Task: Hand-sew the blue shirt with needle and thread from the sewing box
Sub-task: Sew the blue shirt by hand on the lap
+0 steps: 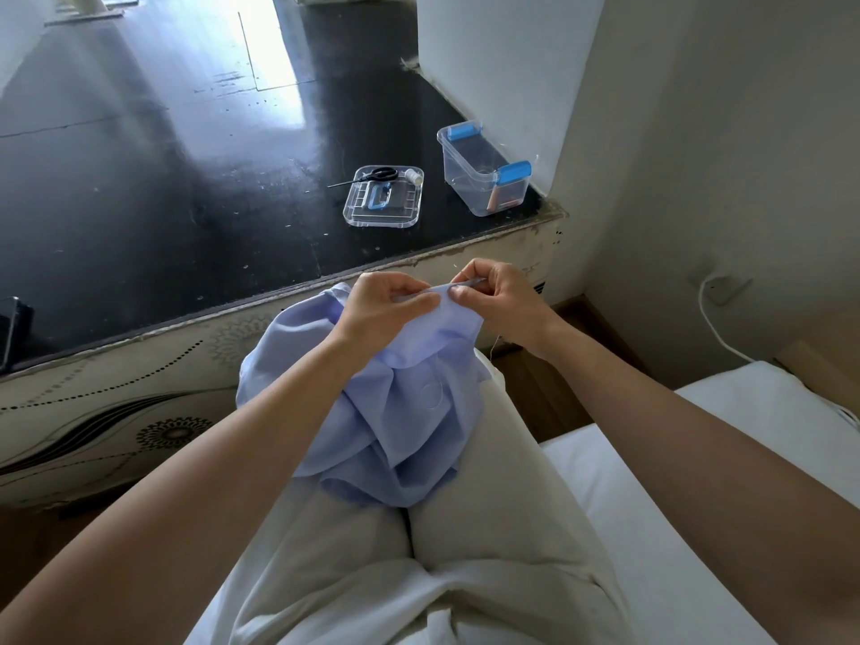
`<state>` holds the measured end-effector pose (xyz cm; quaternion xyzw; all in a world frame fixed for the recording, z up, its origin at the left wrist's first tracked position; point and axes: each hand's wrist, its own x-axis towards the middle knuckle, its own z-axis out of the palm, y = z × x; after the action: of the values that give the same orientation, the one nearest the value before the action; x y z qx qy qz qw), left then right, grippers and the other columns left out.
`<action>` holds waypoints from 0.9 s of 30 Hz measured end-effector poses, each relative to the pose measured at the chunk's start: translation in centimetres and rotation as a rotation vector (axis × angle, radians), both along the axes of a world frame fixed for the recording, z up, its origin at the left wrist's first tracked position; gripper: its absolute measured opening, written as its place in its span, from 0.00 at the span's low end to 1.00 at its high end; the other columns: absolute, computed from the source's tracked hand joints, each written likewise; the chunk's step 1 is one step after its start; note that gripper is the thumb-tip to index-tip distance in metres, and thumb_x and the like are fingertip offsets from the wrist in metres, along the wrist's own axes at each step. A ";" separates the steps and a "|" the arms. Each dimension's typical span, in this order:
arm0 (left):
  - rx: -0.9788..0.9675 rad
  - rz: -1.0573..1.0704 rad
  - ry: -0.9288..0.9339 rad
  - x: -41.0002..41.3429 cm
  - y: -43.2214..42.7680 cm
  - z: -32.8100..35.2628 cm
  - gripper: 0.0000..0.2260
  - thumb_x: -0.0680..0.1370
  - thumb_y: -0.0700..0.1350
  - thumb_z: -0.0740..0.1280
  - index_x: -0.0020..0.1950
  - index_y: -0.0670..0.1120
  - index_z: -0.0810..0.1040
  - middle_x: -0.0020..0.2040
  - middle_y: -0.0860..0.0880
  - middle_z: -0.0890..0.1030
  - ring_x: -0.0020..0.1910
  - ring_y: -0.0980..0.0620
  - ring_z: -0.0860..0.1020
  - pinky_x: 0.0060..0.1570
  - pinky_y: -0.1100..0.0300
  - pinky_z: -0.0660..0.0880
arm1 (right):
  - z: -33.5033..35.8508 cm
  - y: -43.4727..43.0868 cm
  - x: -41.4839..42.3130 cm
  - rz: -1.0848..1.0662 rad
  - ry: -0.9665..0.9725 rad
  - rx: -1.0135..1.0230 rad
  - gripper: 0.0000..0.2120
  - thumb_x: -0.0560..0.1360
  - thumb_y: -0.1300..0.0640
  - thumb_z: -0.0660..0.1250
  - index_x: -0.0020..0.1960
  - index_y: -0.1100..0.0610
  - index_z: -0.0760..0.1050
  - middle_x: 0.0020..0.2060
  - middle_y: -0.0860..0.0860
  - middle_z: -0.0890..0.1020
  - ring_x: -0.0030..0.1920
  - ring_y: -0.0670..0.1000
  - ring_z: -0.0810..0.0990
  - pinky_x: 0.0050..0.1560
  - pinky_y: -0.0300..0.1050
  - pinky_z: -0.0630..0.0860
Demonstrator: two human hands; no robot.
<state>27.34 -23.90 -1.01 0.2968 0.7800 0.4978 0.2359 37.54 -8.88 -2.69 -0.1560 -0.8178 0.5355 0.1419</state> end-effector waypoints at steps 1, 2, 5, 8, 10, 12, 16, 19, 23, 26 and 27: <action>-0.010 0.012 0.024 -0.2 -0.1 -0.1 0.02 0.76 0.44 0.72 0.47 0.46 0.83 0.41 0.49 0.82 0.39 0.56 0.79 0.38 0.67 0.76 | 0.0 0.0 0.1 -0.008 0.000 -0.020 0.04 0.78 0.56 0.67 0.49 0.57 0.75 0.42 0.56 0.80 0.44 0.52 0.80 0.43 0.43 0.81; -0.012 0.020 0.028 -0.2 -0.2 0.0 0.01 0.76 0.43 0.72 0.46 0.47 0.82 0.41 0.49 0.82 0.39 0.56 0.79 0.39 0.66 0.77 | -0.1 0.0 0.3 -0.011 -0.006 -0.033 0.05 0.78 0.56 0.67 0.50 0.58 0.75 0.43 0.57 0.80 0.44 0.53 0.80 0.43 0.43 0.81; -0.004 0.017 0.014 -0.4 -0.3 -0.1 0.01 0.76 0.42 0.71 0.46 0.48 0.81 0.42 0.49 0.81 0.42 0.53 0.79 0.44 0.59 0.79 | -0.3 -0.1 0.4 -0.019 -0.026 -0.038 0.05 0.78 0.56 0.67 0.50 0.58 0.76 0.44 0.58 0.81 0.45 0.55 0.81 0.45 0.45 0.81; 0.011 0.005 -0.018 -0.4 -0.4 0.0 0.02 0.76 0.42 0.72 0.45 0.49 0.81 0.43 0.47 0.82 0.45 0.48 0.80 0.47 0.52 0.80 | -0.3 -0.2 0.4 -0.031 -0.026 -0.066 0.06 0.78 0.56 0.67 0.51 0.59 0.76 0.44 0.57 0.81 0.45 0.53 0.81 0.44 0.43 0.81; 0.032 -0.003 -0.042 -0.5 -0.5 -0.1 0.03 0.75 0.42 0.72 0.45 0.49 0.81 0.44 0.47 0.82 0.46 0.47 0.81 0.49 0.50 0.80 | -0.2 -0.2 0.5 -0.034 -0.027 -0.080 0.06 0.79 0.57 0.67 0.51 0.60 0.76 0.43 0.55 0.81 0.44 0.52 0.81 0.43 0.41 0.81; 0.050 -0.024 -0.064 -0.5 -0.6 -0.1 0.02 0.76 0.42 0.71 0.46 0.50 0.81 0.45 0.46 0.82 0.46 0.47 0.81 0.48 0.51 0.80 | -0.2 -0.2 0.6 -0.035 -0.025 -0.087 0.07 0.79 0.57 0.66 0.52 0.61 0.76 0.43 0.54 0.80 0.44 0.51 0.80 0.42 0.39 0.81; 0.040 -0.045 -0.065 -0.4 -0.5 -0.2 0.04 0.76 0.43 0.70 0.49 0.45 0.82 0.42 0.49 0.82 0.41 0.53 0.80 0.41 0.62 0.79 | -0.3 -0.2 0.7 -0.032 -0.023 -0.082 0.07 0.79 0.56 0.66 0.52 0.60 0.76 0.43 0.54 0.80 0.45 0.51 0.80 0.43 0.39 0.81; 0.071 0.002 -0.084 -0.3 -0.3 -0.5 0.04 0.77 0.41 0.70 0.50 0.44 0.82 0.45 0.46 0.82 0.43 0.51 0.80 0.41 0.63 0.79 | -0.2 -0.3 0.9 -0.025 -0.028 -0.092 0.07 0.79 0.56 0.66 0.52 0.60 0.76 0.44 0.54 0.81 0.46 0.52 0.81 0.44 0.41 0.82; 0.077 0.014 -0.103 -0.2 -0.1 -0.6 0.05 0.77 0.40 0.70 0.52 0.43 0.82 0.48 0.42 0.82 0.46 0.48 0.80 0.46 0.57 0.79 | 0.0 -0.3 1.0 -0.029 -0.019 -0.104 0.07 0.79 0.56 0.66 0.52 0.60 0.77 0.45 0.56 0.81 0.47 0.54 0.81 0.44 0.43 0.82; 0.103 0.014 -0.110 0.0 -0.1 -0.5 0.03 0.77 0.40 0.70 0.49 0.45 0.82 0.46 0.43 0.82 0.42 0.50 0.80 0.43 0.59 0.79 | 0.0 -0.3 1.0 -0.028 -0.034 -0.104 0.06 0.79 0.56 0.66 0.51 0.58 0.77 0.45 0.55 0.81 0.47 0.54 0.81 0.45 0.45 0.82; 0.107 0.016 -0.106 0.1 -0.1 -0.4 0.03 0.77 0.40 0.70 0.49 0.45 0.82 0.46 0.43 0.82 0.41 0.51 0.80 0.42 0.61 0.79 | 0.0 -0.3 1.0 -0.024 -0.042 -0.098 0.06 0.79 0.55 0.66 0.52 0.58 0.76 0.45 0.55 0.81 0.48 0.54 0.81 0.46 0.45 0.82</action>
<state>27.40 -24.01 -1.43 0.2759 0.7411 0.5556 0.2567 38.59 -9.22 -2.69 -0.1839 -0.7913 0.5699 0.1234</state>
